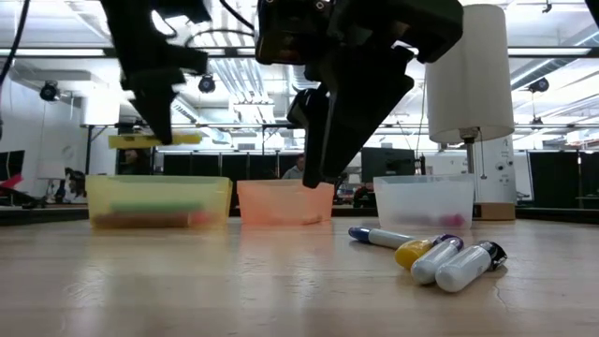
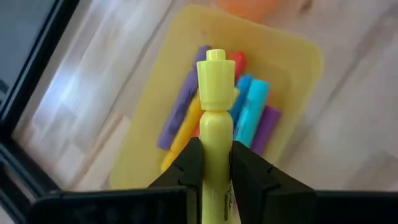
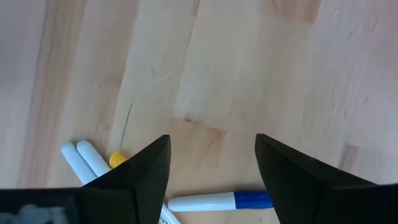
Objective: Pick & Place Markers
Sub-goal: Put the light yellow highlighter pen into the yellow bin, then put the blue pen into the orange bin
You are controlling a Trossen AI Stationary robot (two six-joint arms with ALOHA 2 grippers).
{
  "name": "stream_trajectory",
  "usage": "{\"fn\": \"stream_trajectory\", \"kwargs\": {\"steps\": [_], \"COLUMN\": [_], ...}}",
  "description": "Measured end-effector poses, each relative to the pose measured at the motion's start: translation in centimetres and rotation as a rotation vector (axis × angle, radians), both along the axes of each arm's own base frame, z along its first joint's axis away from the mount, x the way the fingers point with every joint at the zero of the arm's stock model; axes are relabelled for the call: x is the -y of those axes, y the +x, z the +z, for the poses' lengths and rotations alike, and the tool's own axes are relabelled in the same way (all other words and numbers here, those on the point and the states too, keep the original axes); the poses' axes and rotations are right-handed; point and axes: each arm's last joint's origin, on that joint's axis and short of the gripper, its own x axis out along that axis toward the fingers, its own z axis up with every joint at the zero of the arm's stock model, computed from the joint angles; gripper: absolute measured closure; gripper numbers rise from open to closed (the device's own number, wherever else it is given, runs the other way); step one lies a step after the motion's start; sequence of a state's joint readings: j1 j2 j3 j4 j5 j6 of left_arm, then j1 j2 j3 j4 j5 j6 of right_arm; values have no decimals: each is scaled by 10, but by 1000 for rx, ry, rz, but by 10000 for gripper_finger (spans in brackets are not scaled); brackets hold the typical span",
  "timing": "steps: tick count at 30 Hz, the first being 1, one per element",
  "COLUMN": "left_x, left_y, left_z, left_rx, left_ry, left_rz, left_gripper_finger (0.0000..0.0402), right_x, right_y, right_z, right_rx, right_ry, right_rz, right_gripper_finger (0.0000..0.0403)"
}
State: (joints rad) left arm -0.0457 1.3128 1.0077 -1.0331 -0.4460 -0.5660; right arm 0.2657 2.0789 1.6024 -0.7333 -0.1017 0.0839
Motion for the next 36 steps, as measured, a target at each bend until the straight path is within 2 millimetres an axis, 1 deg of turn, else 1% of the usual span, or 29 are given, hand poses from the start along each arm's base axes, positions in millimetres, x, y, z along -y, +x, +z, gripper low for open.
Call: {"fn": "stream_trajectory", "kwargs": {"steps": [3, 6, 9, 11, 14, 18, 21, 25, 28, 31, 36], "left_x": [-15, -28, -37, -42, -45, -45, -45, -37, -27, -11, 24], "left_y": [8, 12, 11, 11, 11, 12, 12, 11, 12, 11, 2], "left_z": [-6, -19, -29, -32, -36, -34, -27, -15, -3, 10, 35], "left_rx": [-2, -33, -60, -68, -86, -68, -31, 49, 175, 293, 534], "left_ry": [-20, -96, -103, -91, -86, -88, -87, -89, -104, -126, -181], "left_rz": [-17, -59, 5, 30, 20, 23, 37, 36, 5, -48, -166], "left_gripper_finger": [351, 351, 343, 330, 296, 249, 228, 224, 224, 223, 223], "right_x": [0, 0, 0, 0, 0, 0, 0, 0, 2, 4, 5], "right_y": [1, 1, 1, 1, 1, 1, 1, 0, -1, -7, -12], "right_z": [0, 0, 0, 0, 0, 0, 0, 0, -1, -3, -4], "right_rx": [10, 11, 11, 11, 11, 10, 2, -27, -65, -135, -193], "right_ry": [2, 2, 2, 2, 2, 3, 17, 51, 77, 63, 56], "right_rz": [1, 2, 4, 5, 5, 0, -39, -146, -256, -361, -424], "right_gripper_finger": [177, 177, 177, 177, 177, 177, 177, 177, 177, 177, 177]}}
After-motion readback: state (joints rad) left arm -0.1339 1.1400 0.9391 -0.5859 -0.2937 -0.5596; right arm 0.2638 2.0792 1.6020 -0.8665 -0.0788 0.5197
